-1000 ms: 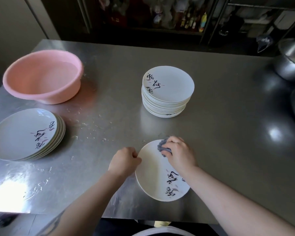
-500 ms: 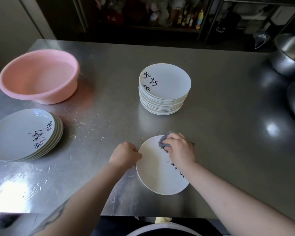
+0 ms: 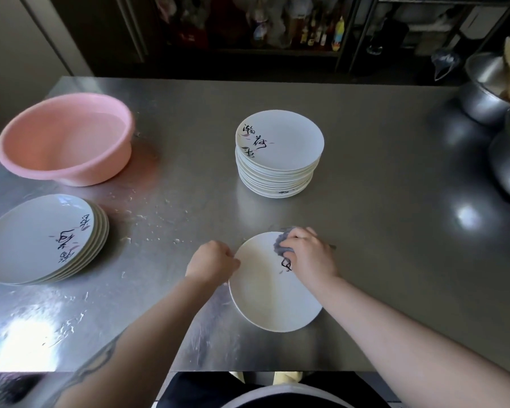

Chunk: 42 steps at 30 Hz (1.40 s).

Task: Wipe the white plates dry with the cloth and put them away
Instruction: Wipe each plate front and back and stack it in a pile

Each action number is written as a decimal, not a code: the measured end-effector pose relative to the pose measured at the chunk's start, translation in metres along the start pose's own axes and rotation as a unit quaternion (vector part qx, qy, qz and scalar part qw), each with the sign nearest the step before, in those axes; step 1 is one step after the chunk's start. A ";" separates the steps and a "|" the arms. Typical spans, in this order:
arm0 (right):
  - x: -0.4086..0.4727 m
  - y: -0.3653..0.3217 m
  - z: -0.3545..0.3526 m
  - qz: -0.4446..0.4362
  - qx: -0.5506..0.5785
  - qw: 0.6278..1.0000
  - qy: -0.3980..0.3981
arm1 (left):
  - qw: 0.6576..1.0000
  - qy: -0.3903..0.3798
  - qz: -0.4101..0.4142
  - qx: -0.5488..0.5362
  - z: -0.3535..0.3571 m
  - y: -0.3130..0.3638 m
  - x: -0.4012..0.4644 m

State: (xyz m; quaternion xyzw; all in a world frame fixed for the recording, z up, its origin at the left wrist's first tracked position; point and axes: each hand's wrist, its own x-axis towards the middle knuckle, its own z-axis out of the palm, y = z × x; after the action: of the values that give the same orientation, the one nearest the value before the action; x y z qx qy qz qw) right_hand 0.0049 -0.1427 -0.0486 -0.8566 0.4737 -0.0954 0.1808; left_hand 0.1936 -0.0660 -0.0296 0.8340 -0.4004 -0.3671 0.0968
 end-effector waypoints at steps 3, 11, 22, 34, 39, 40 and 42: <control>-0.005 0.003 0.000 0.003 -0.029 1.000 -0.012 | 0.997 -0.079 -0.020 0.009 0.003 -0.010 -0.009; 0.001 -0.016 0.008 -0.044 0.041 0.998 -0.022 | 0.995 0.089 0.029 -0.024 0.015 0.020 0.004; -0.029 0.018 -0.020 0.011 -0.030 0.999 -0.033 | 0.979 0.136 -0.033 -0.150 0.021 -0.007 -0.007; -0.076 -0.039 -0.002 -0.012 0.124 0.986 -0.111 | 0.969 0.129 -0.061 -0.200 0.022 -0.004 -0.012; -0.056 -0.061 0.010 0.000 0.184 0.974 -0.132 | 0.965 0.129 -0.067 -0.219 0.024 -0.007 -0.018; -0.052 -0.062 0.009 0.004 0.193 0.971 -0.142 | 0.964 0.120 -0.068 -0.227 0.024 -0.008 -0.019; -0.049 -0.059 0.005 0.007 0.213 0.965 -0.152 | 0.962 0.082 -0.061 -0.252 0.021 -0.012 -0.023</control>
State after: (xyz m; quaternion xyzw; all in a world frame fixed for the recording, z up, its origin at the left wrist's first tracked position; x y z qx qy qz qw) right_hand 0.0267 -0.0716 -0.0292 -0.7993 0.4153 -0.0615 0.4299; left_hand 0.1766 -0.0386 -0.0378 0.8327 -0.2339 -0.3914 0.3142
